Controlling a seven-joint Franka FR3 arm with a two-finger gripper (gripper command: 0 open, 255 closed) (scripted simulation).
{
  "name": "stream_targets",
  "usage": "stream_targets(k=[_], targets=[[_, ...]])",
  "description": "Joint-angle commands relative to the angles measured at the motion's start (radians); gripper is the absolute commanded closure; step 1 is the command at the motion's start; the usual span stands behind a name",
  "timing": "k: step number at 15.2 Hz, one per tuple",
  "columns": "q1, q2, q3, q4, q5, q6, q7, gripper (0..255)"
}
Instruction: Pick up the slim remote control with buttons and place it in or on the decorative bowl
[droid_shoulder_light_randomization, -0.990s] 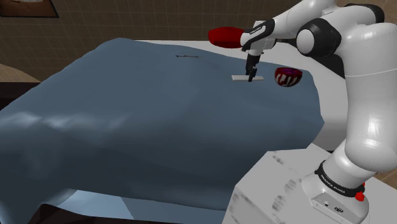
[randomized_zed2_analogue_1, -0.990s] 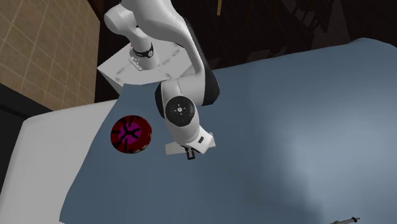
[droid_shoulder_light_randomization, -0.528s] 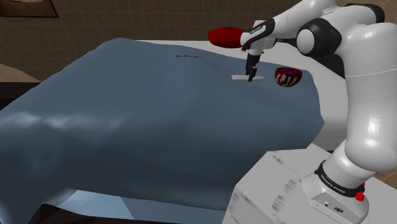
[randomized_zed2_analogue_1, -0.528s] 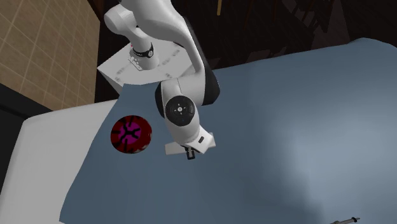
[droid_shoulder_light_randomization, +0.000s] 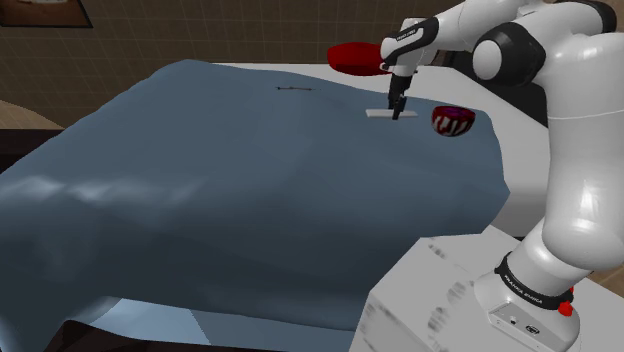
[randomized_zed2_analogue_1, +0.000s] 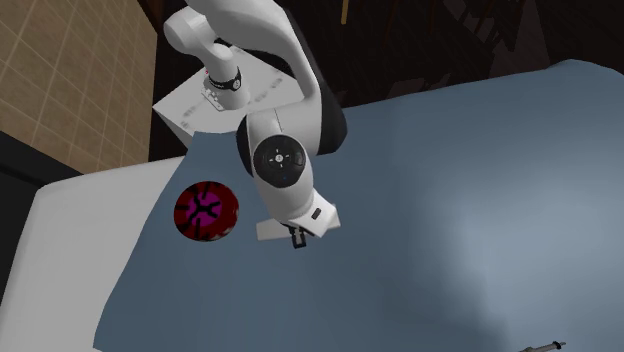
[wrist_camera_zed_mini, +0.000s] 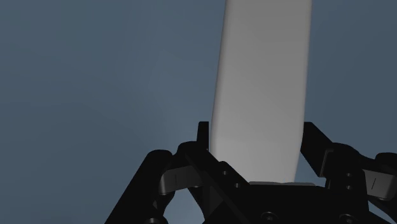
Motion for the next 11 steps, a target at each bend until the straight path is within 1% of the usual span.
stream_targets(k=[1,11], targets=[[0.001,-0.010,-0.003,0.014,-0.006,-0.024,0.004,255],[-0.002,-0.042,-0.014,0.102,-0.025,-0.140,0.019,255]])
